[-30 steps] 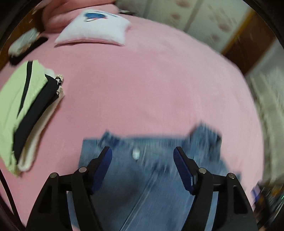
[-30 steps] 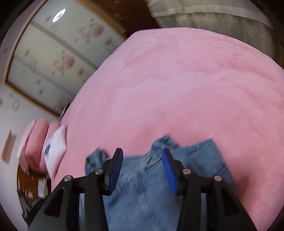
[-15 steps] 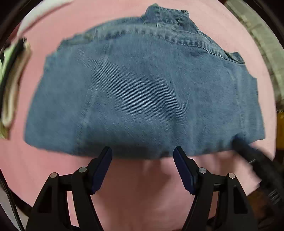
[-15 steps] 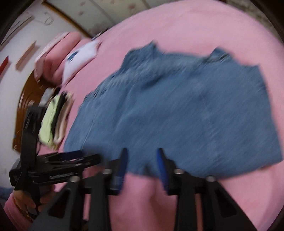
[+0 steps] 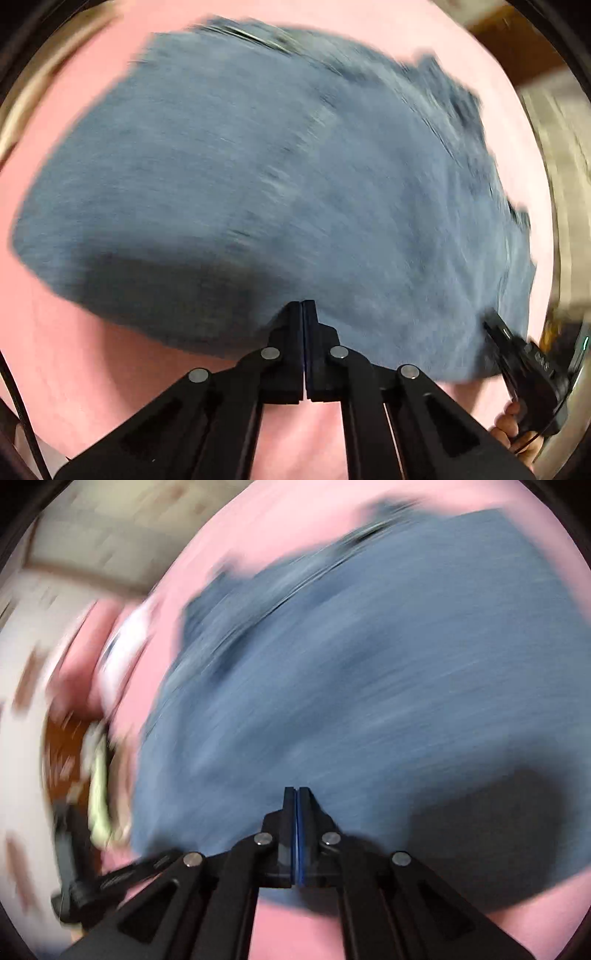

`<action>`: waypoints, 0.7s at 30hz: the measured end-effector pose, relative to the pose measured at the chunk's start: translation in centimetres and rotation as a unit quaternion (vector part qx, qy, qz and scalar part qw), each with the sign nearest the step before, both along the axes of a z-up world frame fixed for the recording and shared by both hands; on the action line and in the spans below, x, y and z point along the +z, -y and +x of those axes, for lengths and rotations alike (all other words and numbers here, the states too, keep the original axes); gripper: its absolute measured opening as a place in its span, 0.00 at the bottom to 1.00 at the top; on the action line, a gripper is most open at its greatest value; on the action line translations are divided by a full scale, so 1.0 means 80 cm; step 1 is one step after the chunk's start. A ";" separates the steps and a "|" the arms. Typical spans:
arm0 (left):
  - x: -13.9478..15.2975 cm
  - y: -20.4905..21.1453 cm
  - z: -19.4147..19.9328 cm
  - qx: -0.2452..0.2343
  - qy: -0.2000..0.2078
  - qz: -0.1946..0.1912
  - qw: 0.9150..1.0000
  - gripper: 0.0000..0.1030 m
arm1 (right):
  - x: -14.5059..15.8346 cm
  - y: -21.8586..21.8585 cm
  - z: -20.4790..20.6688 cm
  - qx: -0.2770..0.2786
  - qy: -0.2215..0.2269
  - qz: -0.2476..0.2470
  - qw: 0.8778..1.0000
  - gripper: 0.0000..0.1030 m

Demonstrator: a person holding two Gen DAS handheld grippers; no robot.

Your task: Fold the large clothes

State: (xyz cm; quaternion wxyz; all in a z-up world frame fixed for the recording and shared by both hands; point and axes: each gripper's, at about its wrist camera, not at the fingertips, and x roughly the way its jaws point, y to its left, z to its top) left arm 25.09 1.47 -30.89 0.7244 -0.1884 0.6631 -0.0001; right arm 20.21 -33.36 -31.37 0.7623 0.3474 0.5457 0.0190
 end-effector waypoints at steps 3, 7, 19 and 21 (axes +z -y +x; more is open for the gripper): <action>0.010 -0.039 -0.005 0.020 0.023 0.131 0.991 0.02 | 0.014 0.073 -0.029 -0.093 -0.028 -0.105 0.990 0.00; -0.008 -0.088 -0.012 0.025 0.014 0.163 0.986 0.02 | 0.036 0.103 -0.050 -0.082 -0.067 -0.216 0.971 0.00; 0.036 0.042 -0.014 -0.152 0.009 -0.071 0.986 0.14 | 0.061 -0.156 -0.045 0.149 0.025 -0.137 0.979 0.00; 0.024 0.070 0.000 -0.180 0.011 -0.049 0.982 0.14 | 0.040 -0.189 -0.033 0.157 0.007 -0.120 0.980 0.00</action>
